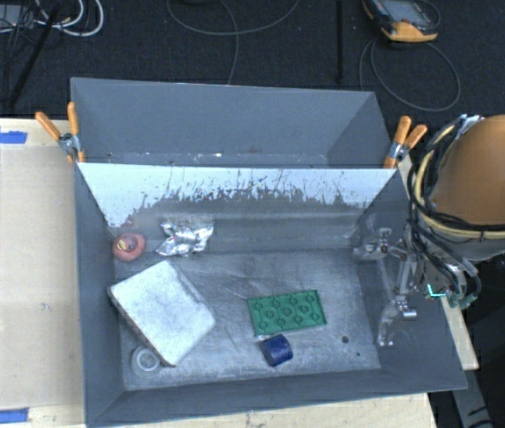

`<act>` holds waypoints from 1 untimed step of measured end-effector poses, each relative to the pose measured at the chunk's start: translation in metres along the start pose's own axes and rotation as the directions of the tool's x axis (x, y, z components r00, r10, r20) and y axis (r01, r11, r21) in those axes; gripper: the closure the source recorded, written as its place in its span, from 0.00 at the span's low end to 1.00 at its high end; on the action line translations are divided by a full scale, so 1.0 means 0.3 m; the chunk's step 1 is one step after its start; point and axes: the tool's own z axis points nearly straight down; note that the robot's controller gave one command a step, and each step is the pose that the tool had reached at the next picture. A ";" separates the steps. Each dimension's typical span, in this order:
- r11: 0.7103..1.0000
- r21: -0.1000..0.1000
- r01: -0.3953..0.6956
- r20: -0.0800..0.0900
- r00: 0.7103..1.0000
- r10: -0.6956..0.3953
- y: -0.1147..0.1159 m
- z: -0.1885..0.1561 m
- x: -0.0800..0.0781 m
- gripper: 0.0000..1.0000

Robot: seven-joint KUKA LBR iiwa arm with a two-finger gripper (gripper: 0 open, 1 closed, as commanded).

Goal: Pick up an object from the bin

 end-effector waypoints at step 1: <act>0.861 0.011 0.508 0.018 0.861 -0.508 0.105 0.571 -0.084 0.00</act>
Offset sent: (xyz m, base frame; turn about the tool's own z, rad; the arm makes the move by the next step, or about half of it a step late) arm 0.0198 0.0315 -0.1749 -0.5353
